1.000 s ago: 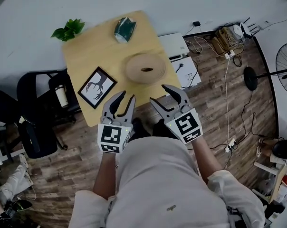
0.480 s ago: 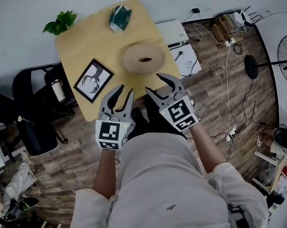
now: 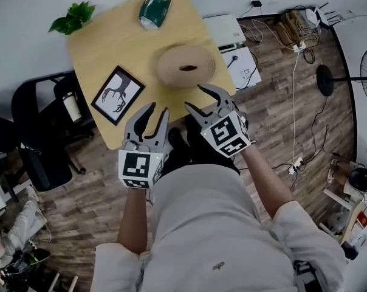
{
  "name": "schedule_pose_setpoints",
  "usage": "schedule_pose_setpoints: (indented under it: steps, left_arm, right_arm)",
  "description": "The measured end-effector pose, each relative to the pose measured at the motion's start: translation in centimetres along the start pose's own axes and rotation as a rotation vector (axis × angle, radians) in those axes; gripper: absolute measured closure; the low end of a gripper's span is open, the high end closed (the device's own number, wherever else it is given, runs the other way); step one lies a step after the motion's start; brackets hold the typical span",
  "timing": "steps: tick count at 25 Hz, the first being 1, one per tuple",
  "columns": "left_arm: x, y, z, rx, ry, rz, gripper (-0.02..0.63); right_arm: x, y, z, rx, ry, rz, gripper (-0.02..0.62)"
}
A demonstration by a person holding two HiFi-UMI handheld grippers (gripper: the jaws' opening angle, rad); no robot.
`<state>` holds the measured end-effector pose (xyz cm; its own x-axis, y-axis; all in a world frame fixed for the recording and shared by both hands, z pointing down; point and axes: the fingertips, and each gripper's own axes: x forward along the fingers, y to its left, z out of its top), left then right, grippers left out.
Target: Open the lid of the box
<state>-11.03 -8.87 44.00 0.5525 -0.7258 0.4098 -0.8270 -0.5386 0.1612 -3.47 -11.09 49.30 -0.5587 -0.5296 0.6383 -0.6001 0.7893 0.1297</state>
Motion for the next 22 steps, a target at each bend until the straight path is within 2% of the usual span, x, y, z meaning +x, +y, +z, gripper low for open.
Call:
schedule_pose_setpoints:
  steps: [12,22]
  left_arm:
    - [1.1,0.8,-1.6,-0.012,0.029,0.001,0.492]
    - [2.4,0.5,-2.5,-0.006,0.042,-0.025,0.492]
  right_arm:
    - [3.6,-0.7,-2.7,-0.049,0.062,-0.005,0.364]
    - [6.6,-1.5,-5.1,-0.151,0.129,-0.03,0.359]
